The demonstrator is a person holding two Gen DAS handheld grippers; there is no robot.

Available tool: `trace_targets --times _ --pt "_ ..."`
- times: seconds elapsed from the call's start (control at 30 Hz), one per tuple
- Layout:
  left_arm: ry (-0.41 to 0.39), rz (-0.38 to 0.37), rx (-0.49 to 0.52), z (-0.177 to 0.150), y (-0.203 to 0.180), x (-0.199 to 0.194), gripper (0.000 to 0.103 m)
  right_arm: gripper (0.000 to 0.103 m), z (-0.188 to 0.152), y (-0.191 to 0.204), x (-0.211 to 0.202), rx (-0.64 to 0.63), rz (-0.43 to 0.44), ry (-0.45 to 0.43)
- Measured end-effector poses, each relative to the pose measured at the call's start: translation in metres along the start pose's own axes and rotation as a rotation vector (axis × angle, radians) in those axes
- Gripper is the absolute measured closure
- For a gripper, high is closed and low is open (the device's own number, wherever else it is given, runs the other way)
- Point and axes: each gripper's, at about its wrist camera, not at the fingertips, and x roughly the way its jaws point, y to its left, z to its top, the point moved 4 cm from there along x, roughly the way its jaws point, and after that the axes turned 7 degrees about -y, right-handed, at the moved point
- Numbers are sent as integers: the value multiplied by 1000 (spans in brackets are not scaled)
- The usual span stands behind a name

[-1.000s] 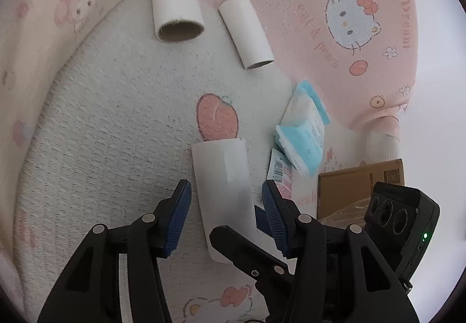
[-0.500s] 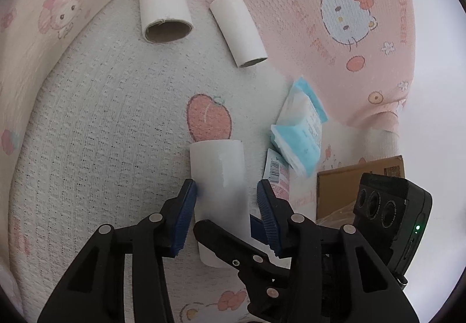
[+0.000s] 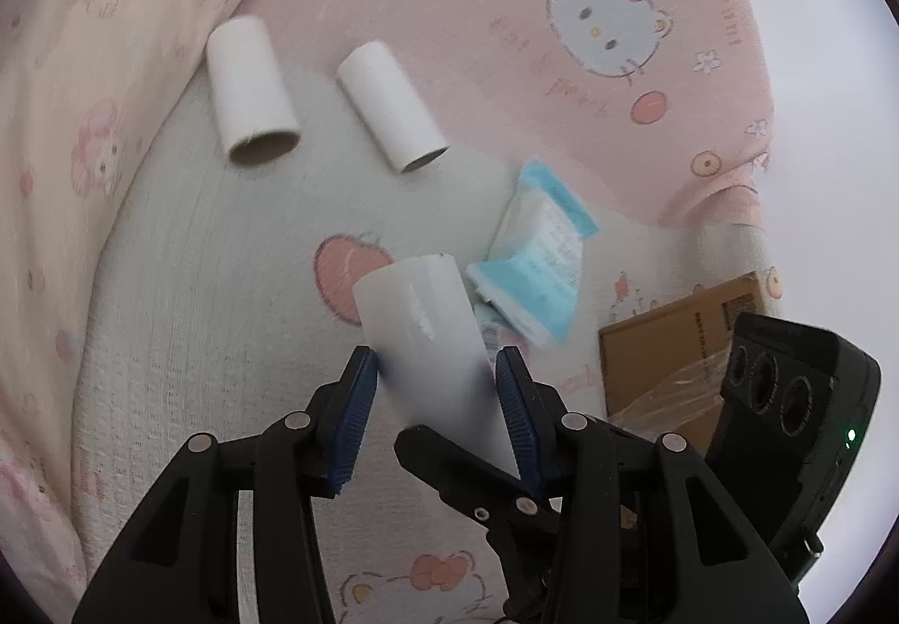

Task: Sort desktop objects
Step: 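Lift the held tube with the right gripper toward the cardboard box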

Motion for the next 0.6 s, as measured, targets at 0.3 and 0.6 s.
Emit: trace_targets --times 0.3,0.6 --pt "16 -94 -61 12 -20 -2 55 63 22 7 -21 -27 -41 -103" --pt "-10 -79 74 24 -75 -5 55 63 29 -8 -57 -10 -52 -185"
